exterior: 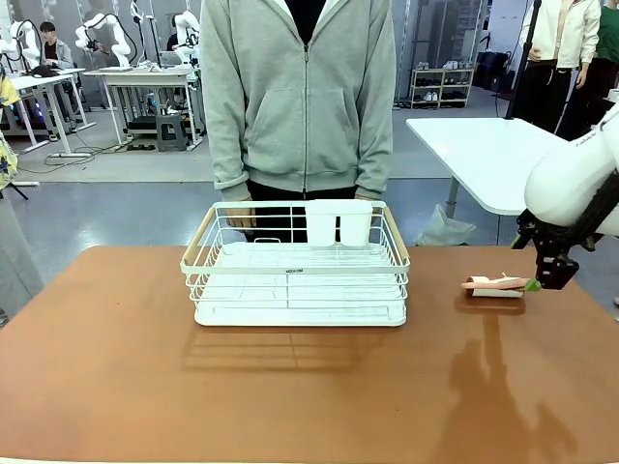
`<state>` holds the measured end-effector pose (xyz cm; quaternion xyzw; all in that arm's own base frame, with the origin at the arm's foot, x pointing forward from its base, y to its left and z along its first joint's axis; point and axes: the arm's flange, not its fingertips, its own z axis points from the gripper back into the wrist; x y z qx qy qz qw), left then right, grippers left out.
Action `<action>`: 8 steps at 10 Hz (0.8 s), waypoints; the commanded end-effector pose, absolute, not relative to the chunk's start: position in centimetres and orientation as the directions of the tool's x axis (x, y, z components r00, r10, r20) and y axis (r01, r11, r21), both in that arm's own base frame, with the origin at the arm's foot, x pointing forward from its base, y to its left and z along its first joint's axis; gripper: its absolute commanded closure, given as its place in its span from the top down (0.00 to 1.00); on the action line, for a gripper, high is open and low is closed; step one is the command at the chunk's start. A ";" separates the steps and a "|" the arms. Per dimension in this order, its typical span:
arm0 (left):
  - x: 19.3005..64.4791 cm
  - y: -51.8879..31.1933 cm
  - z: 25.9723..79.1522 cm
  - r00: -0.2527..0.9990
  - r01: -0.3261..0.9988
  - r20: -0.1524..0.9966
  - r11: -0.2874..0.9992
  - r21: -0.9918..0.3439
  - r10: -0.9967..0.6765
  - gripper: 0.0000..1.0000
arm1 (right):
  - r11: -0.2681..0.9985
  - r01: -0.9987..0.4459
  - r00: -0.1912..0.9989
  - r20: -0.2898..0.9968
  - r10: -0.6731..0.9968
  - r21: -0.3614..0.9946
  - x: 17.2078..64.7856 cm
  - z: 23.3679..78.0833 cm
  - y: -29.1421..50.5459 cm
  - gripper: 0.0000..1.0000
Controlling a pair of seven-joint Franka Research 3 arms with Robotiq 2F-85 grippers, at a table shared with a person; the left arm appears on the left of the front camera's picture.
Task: Clean the table.
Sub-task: Place the Lint Roller down when the Dish drying rack is positioned in the middle of the table.
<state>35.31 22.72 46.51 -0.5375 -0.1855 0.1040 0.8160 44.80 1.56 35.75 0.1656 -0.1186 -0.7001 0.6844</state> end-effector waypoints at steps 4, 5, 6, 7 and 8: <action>35.2 22.9 46.7 0.907 0.044 0.202 0.395 -0.918 0.370 1.00 | -0.044 0.916 -0.024 -0.054 -0.998 0.400 43.9 38.1 2.1 1.00; 35.2 22.9 46.7 0.907 0.044 0.202 0.395 -0.918 0.370 1.00 | -0.044 0.919 -0.024 -0.056 -0.998 0.392 44.0 37.9 2.1 1.00; 35.2 22.9 46.7 0.907 0.044 0.202 0.395 -0.918 0.370 1.00 | -0.039 0.930 -0.025 -0.043 -0.999 0.366 44.0 37.5 1.8 1.00; 35.2 22.9 46.7 0.907 0.044 0.202 0.395 -0.918 0.370 1.00 | -0.026 0.913 0.000 -0.064 -0.998 0.408 44.4 38.1 1.6 1.00; 35.2 22.9 46.7 0.907 0.044 0.202 0.395 -0.918 0.370 1.00 | -0.026 0.913 0.000 -0.064 -0.998 0.408 44.4 38.1 1.6 1.00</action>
